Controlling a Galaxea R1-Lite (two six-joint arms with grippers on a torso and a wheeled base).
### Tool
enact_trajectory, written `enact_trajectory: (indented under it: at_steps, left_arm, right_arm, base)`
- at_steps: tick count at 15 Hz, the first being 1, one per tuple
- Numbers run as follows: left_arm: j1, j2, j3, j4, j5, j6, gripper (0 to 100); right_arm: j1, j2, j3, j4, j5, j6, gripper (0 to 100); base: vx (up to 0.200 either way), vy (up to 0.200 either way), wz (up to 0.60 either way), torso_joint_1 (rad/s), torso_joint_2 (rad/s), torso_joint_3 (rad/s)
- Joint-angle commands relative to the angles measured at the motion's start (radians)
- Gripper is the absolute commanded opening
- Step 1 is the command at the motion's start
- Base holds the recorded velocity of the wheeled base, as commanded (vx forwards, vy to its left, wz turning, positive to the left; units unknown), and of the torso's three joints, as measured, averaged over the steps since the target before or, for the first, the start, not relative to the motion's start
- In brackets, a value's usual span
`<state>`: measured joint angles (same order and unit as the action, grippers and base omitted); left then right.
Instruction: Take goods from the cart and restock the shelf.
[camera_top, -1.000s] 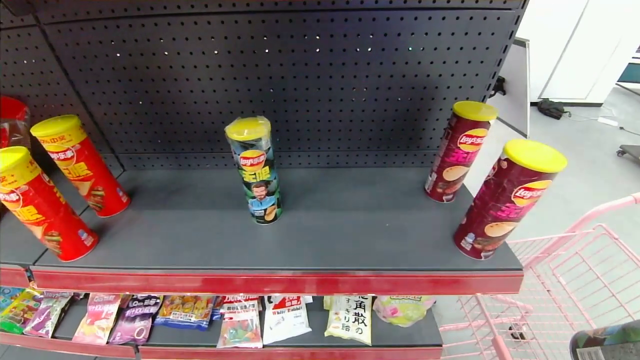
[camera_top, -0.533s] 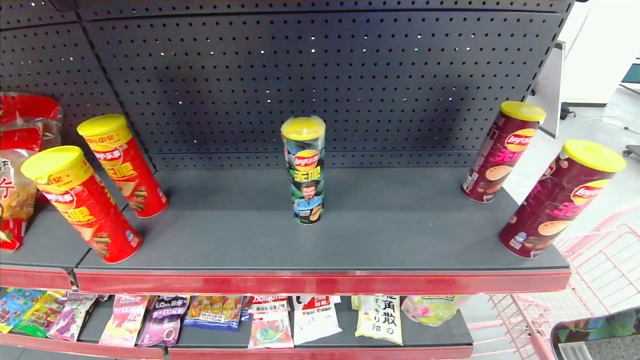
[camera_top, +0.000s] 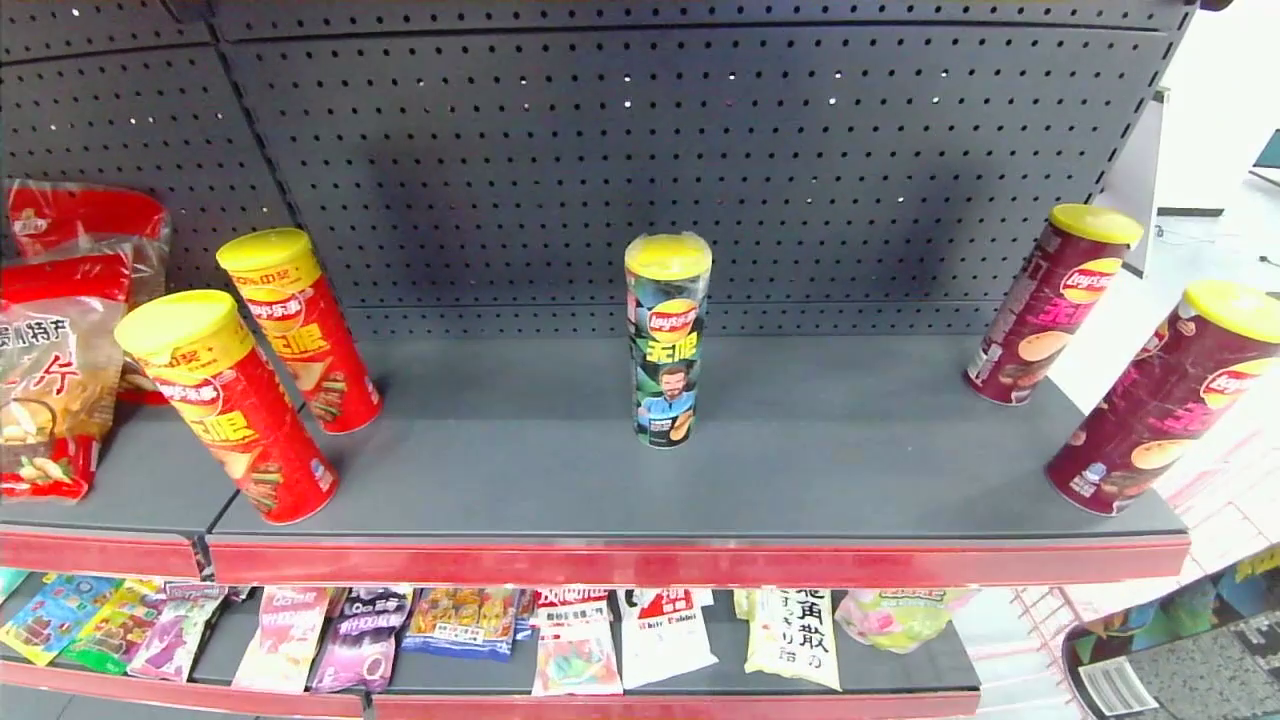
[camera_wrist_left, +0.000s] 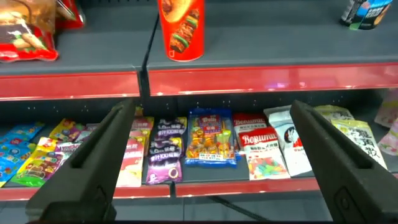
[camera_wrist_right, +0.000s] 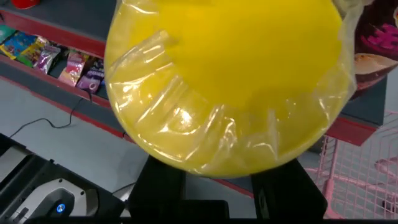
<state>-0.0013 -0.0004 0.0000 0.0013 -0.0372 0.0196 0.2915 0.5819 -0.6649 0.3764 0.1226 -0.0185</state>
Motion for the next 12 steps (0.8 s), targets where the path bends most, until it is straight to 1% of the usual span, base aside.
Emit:
enact_trajectory:
  at_steps: [1,7,9,11,12]
  left_arm:
    - [0.0,0.0,0.0,-0.001,0.0,0.0,100]
    - [0.0,0.0,-0.002,0.002,0.002,-0.006,100]
    - [-0.002,0.036,-0.002,0.003,0.002,-0.006,100]
    - [-0.005,0.086,-0.002,0.002,-0.001,0.01,100]
    - [-0.009,0.089,-0.002,0.002,-0.006,0.031,100]
  right_arm:
    - [0.002,0.022,-0.001,-0.001,0.002,0.0,0]
    - [0.002,0.041,-0.004,-0.005,0.054,-0.003,0]
    - [0.002,0.079,0.005,-0.08,0.058,-0.021,0]
    - [0.0,0.131,0.008,-0.145,0.057,-0.047,0]
    - [0.002,0.139,0.007,-0.149,0.058,-0.051,0]
  base:
    - [0.2,0.0,0.0,-0.022,-0.02,0.007]
    - [0.0,0.0,0.0,0.0,0.0,0.0]
    - [0.0,0.0,0.0,0.0,0.0,0.0]
    - [0.0,0.0,0.0,0.0,0.0,0.0]
    - [0.0,0.0,0.0,0.0,0.0,0.0]
